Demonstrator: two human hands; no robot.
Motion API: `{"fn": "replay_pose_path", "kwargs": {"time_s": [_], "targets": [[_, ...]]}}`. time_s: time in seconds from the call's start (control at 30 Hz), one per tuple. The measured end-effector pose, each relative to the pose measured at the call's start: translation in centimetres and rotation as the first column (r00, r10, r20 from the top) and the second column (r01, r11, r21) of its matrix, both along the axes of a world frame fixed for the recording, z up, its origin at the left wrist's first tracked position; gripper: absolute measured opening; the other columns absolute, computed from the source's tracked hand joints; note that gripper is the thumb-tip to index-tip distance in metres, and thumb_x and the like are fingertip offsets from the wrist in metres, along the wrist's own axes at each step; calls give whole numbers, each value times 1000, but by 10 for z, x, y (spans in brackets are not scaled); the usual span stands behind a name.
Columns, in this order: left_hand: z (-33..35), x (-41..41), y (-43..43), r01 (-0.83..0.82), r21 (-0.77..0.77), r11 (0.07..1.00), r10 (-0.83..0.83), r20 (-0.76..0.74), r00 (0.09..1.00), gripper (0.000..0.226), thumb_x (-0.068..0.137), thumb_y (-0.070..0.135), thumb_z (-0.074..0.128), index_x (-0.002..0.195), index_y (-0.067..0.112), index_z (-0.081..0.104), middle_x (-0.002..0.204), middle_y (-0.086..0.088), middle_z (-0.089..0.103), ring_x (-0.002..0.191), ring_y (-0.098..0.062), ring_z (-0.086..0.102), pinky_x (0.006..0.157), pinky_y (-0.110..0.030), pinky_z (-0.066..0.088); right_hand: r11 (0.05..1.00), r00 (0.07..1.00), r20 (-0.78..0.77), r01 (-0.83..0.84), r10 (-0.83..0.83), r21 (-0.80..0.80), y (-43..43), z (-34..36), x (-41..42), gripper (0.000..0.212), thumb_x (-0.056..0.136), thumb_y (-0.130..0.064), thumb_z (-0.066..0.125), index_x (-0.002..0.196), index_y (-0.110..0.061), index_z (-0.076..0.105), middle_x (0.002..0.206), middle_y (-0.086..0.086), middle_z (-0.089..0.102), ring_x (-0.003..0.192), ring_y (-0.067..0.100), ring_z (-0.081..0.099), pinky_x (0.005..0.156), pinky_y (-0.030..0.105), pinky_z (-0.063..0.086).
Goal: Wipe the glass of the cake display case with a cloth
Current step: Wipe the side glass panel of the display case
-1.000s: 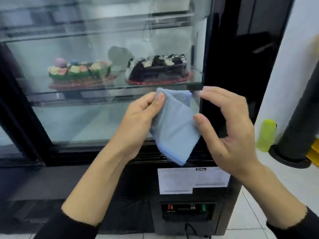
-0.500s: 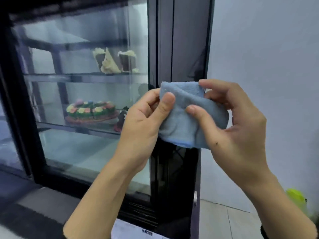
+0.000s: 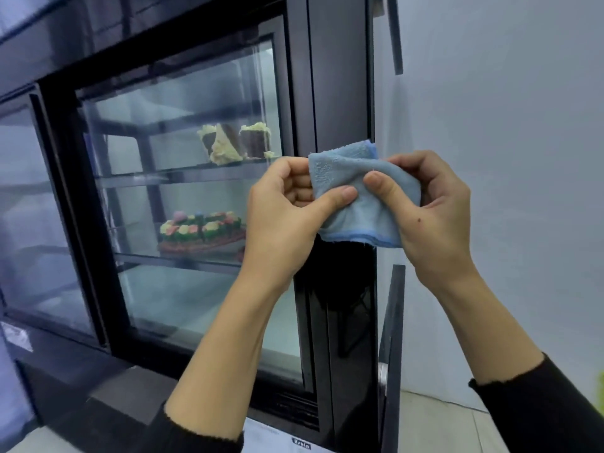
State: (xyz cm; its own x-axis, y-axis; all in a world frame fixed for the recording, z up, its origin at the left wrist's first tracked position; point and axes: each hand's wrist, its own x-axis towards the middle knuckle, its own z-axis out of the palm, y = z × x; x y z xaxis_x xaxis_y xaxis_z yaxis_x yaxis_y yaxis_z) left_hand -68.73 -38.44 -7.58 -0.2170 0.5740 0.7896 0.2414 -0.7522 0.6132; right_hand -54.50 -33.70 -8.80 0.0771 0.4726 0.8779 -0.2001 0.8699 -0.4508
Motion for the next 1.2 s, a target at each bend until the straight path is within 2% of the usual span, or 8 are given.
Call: {"fn": "replay_pose_path", "kwargs": {"time_s": [0.4, 0.53, 0.67, 0.8, 0.9, 1.0, 1.1, 1.2], "targets": [[-3, 19, -4, -77, 33, 996, 73, 117, 990, 39, 69, 7, 82, 105, 6, 65, 94, -5, 76, 89, -15, 73, 76, -21, 56, 982, 981, 41, -190, 190, -5, 17, 0, 8, 11, 83, -16, 75, 89, -15, 65, 83, -6, 66, 79, 8, 64, 71, 24, 55], [-1, 32, 0, -225, 107, 968, 209, 145, 967, 41, 65, 16, 81, 103, 11, 65, 96, -4, 77, 91, -17, 73, 76, -22, 56, 963, 969, 69, -242, 236, 115, 34, 4, 11, 12, 84, -15, 74, 87, -8, 64, 79, -9, 63, 73, -2, 58, 68, 11, 45], [18, 50, 2, -450, 262, 854, 440, 100, 892, 35, 66, 18, 83, 95, 19, 63, 87, 1, 77, 85, -15, 73, 75, -22, 55, 902, 914, 48, -404, 402, 154, 57, 18, 12, 13, 84, -17, 74, 85, -8, 65, 75, -11, 61, 67, -1, 55, 61, 9, 39], [49, 80, 2, -702, 391, 595, 767, -17, 641, 39, 67, 26, 87, 94, 27, 59, 88, 4, 73, 85, -16, 71, 79, -31, 56, 804, 820, 112, -573, 562, 160, 91, 41, 24, 9, 84, -17, 75, 82, -15, 66, 73, -14, 61, 67, -3, 53, 66, 5, 38], [65, 109, 13, -815, 464, 347, 938, -174, 300, 31, 71, 26, 85, 90, 29, 61, 87, 13, 68, 85, -9, 67, 80, -30, 53, 828, 849, 174, -527, 500, 191, 121, 46, 33, 12, 81, -31, 75, 79, -33, 63, 77, -21, 62, 83, -3, 56, 89, 20, 39], [69, 124, 31, -832, 551, 69, 966, -244, -82, 22, 75, 29, 81, 94, 23, 69, 93, 16, 64, 94, -12, 57, 85, -31, 47, 833, 877, 163, -481, 453, 273, 149, 45, 34, 13, 78, -40, 74, 77, -33, 63, 80, -23, 63, 90, 2, 54, 93, 49, 41], [68, 133, 48, -769, 621, -153, 921, -193, -339, 20, 78, 26, 78, 96, 20, 73, 100, 8, 55, 98, -19, 47, 87, -37, 41, 831, 903, 143, -429, 405, 353, 174, 42, 33, 20, 79, -44, 72, 88, -28, 67, 96, -18, 62, 100, 7, 52, 94, 41, 37], [58, 143, 65, -690, 661, -295, 861, -130, -492, 5, 82, 11, 73, 87, 13, 72, 89, 3, 59, 87, -24, 51, 80, -36, 38, 875, 950, 107, -310, 292, 371, 204, 38, 25, 26, 88, -41, 64, 109, -26, 65, 118, -11, 57, 114, 12, 48, 96, 33, 29]]}}
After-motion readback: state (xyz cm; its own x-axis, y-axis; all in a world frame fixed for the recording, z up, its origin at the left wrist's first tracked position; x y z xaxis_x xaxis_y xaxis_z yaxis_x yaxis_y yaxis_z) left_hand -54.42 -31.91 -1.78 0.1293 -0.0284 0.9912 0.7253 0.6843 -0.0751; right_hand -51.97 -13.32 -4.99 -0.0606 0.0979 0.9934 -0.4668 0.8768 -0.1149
